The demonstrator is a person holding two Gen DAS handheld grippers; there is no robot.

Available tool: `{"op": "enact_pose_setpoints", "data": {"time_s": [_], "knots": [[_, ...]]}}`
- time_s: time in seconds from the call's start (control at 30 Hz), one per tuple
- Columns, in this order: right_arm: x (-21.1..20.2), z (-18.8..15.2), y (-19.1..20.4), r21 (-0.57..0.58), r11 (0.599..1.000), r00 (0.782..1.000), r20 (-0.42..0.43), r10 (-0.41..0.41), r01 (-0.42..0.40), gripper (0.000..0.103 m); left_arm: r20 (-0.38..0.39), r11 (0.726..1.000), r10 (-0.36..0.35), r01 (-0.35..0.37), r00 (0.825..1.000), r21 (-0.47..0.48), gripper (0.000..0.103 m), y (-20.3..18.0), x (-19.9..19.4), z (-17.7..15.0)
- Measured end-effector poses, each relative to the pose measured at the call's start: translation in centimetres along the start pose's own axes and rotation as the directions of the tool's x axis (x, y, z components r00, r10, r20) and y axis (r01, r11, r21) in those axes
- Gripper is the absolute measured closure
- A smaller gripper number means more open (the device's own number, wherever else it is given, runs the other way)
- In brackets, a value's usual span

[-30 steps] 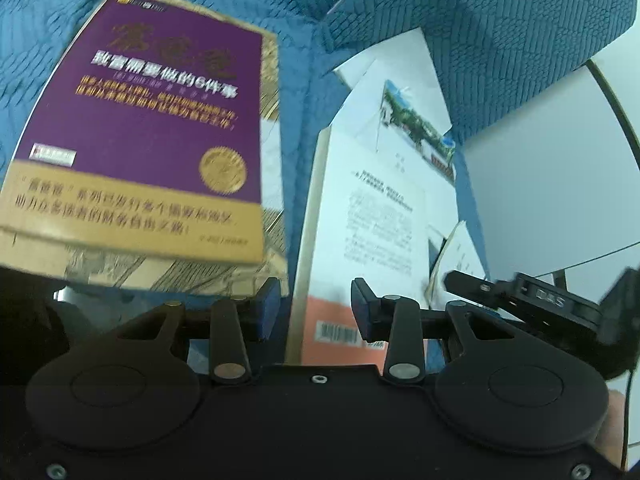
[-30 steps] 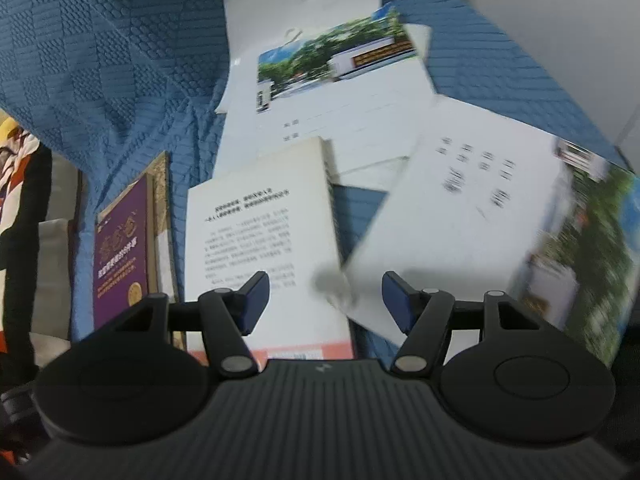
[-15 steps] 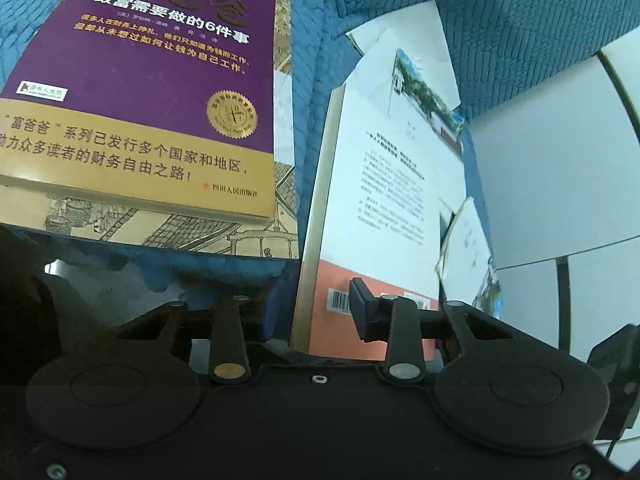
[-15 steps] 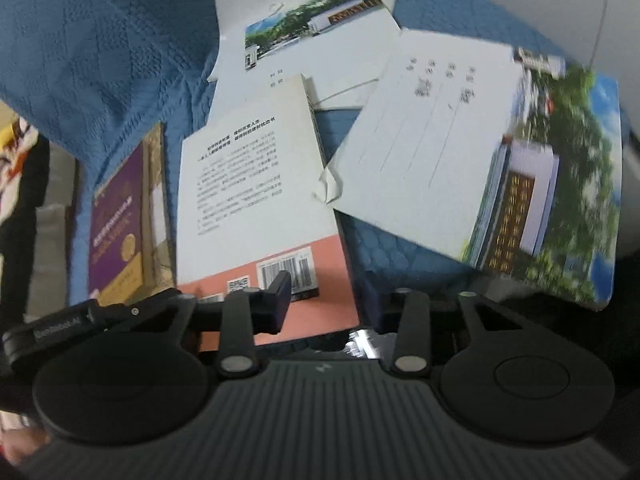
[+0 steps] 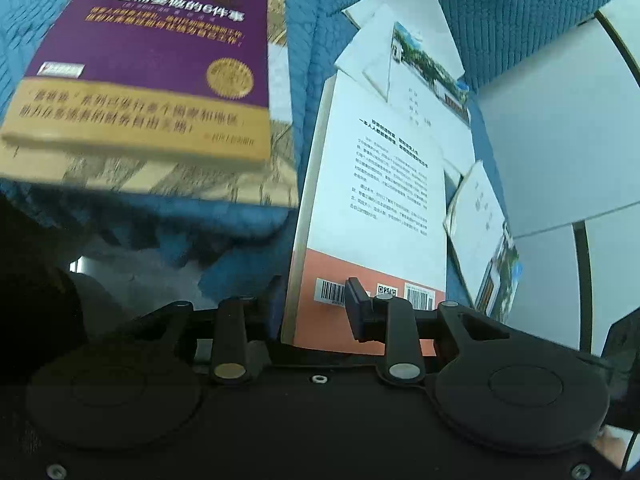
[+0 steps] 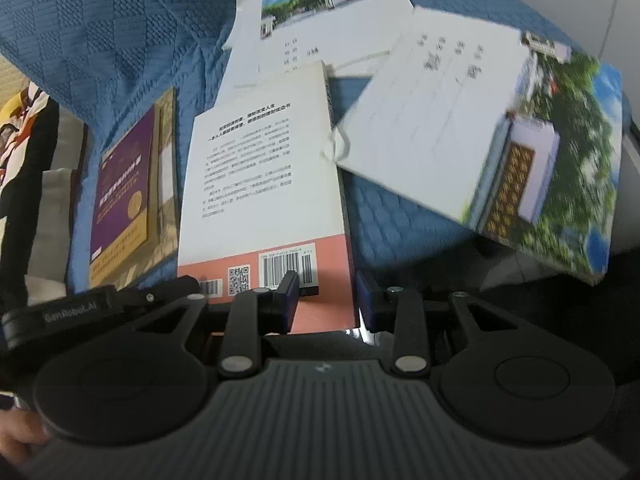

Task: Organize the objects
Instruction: 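Lift the white book upright with both grippers toward the purple book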

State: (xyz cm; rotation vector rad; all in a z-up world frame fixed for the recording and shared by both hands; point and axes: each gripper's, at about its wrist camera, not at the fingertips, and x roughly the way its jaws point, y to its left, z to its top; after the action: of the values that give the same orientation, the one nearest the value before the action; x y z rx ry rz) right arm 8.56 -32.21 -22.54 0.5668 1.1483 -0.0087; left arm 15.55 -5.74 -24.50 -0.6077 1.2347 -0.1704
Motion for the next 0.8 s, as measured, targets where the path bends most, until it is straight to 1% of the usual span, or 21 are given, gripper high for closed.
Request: {"op": "enact_pose_setpoints", "data": {"time_s": [0.13, 0.2, 0.27, 0.3, 0.33, 0.37, 0.4, 0.43, 0.47, 0.53, 0.57, 0.7, 0.8], "knots": [[-0.4, -0.9, -0.9, 0.022, 0.999, 0.999, -0.020, 0.032, -0.032, 0.069, -0.014, 0.998, -0.036, 0.036, 0.999, -0.043, 0.073, 1.0, -0.3, -0.8], [-0.2, -1.0, -1.9, 0.062, 0.996, 0.998, -0.028, 0.064, -0.062, 0.067, -0.023, 0.994, -0.076, 0.073, 0.997, -0.087, 0.067, 1.8, -0.1, -0.7], [0.1, -0.9, -3.1, 0.136, 0.985, 0.994, -0.030, 0.109, -0.104, 0.067, -0.030, 0.987, -0.113, 0.108, 0.993, -0.120, 0.061, 2.5, 0.2, -0.5], [0.2, -0.9, -3.5, 0.165, 0.978, 0.991, -0.033, 0.131, -0.124, 0.064, -0.032, 0.984, -0.124, 0.119, 0.992, -0.130, 0.059, 2.7, 0.4, -0.5], [0.4, -1.0, -3.8, 0.185, 0.973, 0.988, -0.036, 0.147, -0.138, 0.054, -0.036, 0.982, -0.132, 0.126, 0.991, -0.141, 0.056, 3.0, 0.6, -0.4], [0.6, -1.1, -4.1, 0.200, 0.969, 0.987, -0.037, 0.158, -0.147, 0.047, -0.041, 0.981, -0.132, 0.124, 0.990, -0.149, 0.054, 3.2, 0.9, -0.3], [0.9, -1.3, -4.2, 0.211, 0.966, 0.986, -0.039, 0.164, -0.152, 0.037, -0.048, 0.980, -0.128, 0.119, 0.991, -0.158, 0.053, 3.5, 1.2, -0.3], [1.2, -1.5, -4.5, 0.223, 0.963, 0.985, -0.048, 0.168, -0.154, 0.036, -0.055, 0.980, -0.126, 0.116, 0.990, -0.164, 0.052, 3.7, 1.5, -0.3], [1.7, -1.7, -4.6, 0.233, 0.959, 0.982, -0.062, 0.178, -0.159, 0.035, -0.065, 0.978, -0.128, 0.116, 0.990, -0.171, 0.047, 3.8, 1.9, -0.4], [2.7, -2.1, -5.1, 0.271, 0.938, 0.967, -0.079, 0.243, -0.214, 0.034, -0.082, 0.970, -0.157, 0.138, 0.984, -0.200, 0.045, 4.4, 2.7, -0.5], [3.2, -2.3, -5.4, 0.296, 0.925, 0.959, -0.078, 0.274, -0.240, 0.034, -0.084, 0.963, -0.176, 0.154, 0.981, -0.219, 0.045, 4.6, 3.0, -0.5], [4.3, -2.4, -6.4, 0.362, 0.882, 0.935, -0.065, 0.348, -0.303, 0.034, -0.088, 0.938, -0.240, 0.208, 0.967, -0.277, 0.045, 5.4, 4.0, -0.5], [4.8, -2.4, -6.5, 0.378, 0.866, 0.926, -0.053, 0.374, -0.328, 0.034, -0.088, 0.917, -0.285, 0.245, 0.954, -0.315, 0.047, 5.9, 4.7, -0.5]]}}
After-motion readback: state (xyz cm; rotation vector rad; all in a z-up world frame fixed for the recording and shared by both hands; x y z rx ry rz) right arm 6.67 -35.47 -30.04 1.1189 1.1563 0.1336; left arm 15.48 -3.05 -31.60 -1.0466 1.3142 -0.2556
